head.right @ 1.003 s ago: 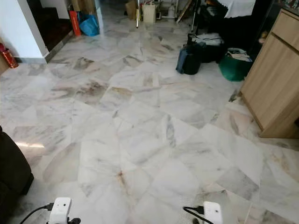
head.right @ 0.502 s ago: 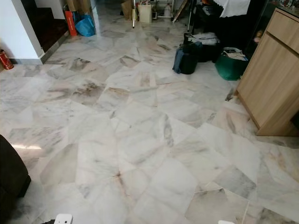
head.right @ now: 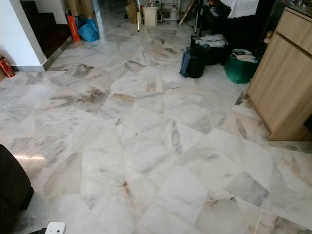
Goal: Move the pillow to the sofa from floor
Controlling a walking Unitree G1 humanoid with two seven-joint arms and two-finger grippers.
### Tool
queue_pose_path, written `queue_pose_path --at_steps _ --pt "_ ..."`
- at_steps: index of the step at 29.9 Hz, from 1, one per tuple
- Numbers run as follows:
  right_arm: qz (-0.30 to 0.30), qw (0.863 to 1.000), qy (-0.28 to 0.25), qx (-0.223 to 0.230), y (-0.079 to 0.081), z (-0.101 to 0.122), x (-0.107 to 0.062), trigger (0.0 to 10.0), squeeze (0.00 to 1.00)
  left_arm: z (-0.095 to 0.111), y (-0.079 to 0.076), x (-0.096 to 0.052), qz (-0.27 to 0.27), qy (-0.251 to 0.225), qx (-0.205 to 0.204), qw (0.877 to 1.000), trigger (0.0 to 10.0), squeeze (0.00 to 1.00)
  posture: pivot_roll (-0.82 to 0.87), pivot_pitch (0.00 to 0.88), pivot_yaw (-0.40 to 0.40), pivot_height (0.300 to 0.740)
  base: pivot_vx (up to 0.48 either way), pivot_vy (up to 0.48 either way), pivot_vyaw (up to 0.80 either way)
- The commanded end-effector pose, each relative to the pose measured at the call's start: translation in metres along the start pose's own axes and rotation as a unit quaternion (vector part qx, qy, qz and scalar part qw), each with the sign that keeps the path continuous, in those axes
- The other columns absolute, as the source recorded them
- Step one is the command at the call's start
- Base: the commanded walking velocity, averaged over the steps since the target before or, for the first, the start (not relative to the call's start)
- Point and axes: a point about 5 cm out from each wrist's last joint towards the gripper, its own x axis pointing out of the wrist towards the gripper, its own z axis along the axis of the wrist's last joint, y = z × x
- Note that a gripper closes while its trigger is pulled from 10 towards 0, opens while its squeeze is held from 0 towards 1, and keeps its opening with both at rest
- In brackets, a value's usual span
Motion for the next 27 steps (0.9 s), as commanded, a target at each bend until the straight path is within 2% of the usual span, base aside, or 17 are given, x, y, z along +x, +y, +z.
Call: queue_pose_path --at_steps 1,6,10,12,13,14,16,17,20,23,25,27 --pt "0.005 1.000 -0.003 -0.006 0.003 0.003 0.001 10.0 0.00 -0.003 0.003 -0.002 0.000 -0.002 -0.009 1.000 10.0 0.00 0.04 0.000 -0.003 0.740 0.000 0.000 0.00" --pt "-0.005 1.000 -0.017 0.003 -0.004 0.008 0.001 10.0 0.00 -0.003 0.000 -0.002 -0.008 -0.010 -0.010 1.000 10.0 0.00 0.03 0.000 0.001 0.740 0.000 0.000 0.00" --pt "-0.025 0.994 -0.102 0.021 -0.015 0.038 0.001 10.0 0.00 0.000 -0.006 -0.003 -0.006 -0.039 -0.007 0.999 10.0 0.00 0.06 0.000 -0.012 0.740 0.000 0.000 0.00" --pt "-0.025 0.991 -0.133 0.015 -0.016 0.049 0.001 10.0 0.00 0.003 -0.008 -0.003 -0.009 -0.056 0.001 0.998 10.0 0.00 0.05 0.000 -0.025 0.740 0.000 0.000 0.00" --pt "-0.028 0.988 -0.150 0.009 -0.018 0.054 0.000 10.0 0.00 0.050 -0.012 0.007 -0.009 -0.125 0.016 0.992 10.0 0.00 0.05 0.000 -0.032 0.740 0.000 0.000 0.00" --pt "-0.028 0.988 -0.150 0.009 -0.018 0.054 0.000 10.0 0.00 0.050 -0.012 0.007 -0.009 -0.125 0.016 0.992 10.0 0.00 0.05 0.000 -0.032 0.740 0.000 0.000 0.00" --pt "-0.031 0.985 -0.170 0.009 -0.018 0.062 0.000 10.0 0.00 0.116 -0.017 0.011 -0.010 -0.217 0.023 0.976 10.0 0.00 0.05 0.000 -0.043 0.740 0.000 0.000 0.00" --pt "-0.029 0.982 -0.184 0.005 -0.015 0.075 0.001 10.0 0.00 0.134 -0.018 0.010 -0.010 -0.248 0.028 0.968 10.0 0.00 0.05 0.000 -0.049 0.740 0.000 0.000 0.00" --pt "-0.021 0.976 -0.216 -0.008 -0.005 0.109 0.005 10.0 0.00 0.143 -0.020 0.006 -0.011 -0.278 0.036 0.960 10.0 0.00 0.04 0.000 -0.053 0.740 0.000 0.000 0.00" --pt "-0.024 0.965 -0.262 0.000 0.002 0.142 0.004 10.0 0.00 0.147 -0.023 0.000 -0.013 -0.327 0.036 0.944 10.0 0.00 0.04 0.000 -0.055 0.740 0.000 0.000 0.00" --pt "-0.026 0.960 -0.278 0.002 0.002 0.145 0.002 10.0 0.00 0.148 -0.024 -0.002 -0.016 -0.340 0.034 0.940 10.0 0.00 0.04 0.000 -0.056 0.740 0.000 0.000 0.00" --pt "-0.033 0.948 -0.316 -0.008 0.001 0.140 -0.004 10.0 0.00 0.146 -0.024 -0.006 -0.022 -0.357 0.034 0.933 10.0 0.00 0.05 0.000 -0.057 0.740 0.000 0.000 0.00"
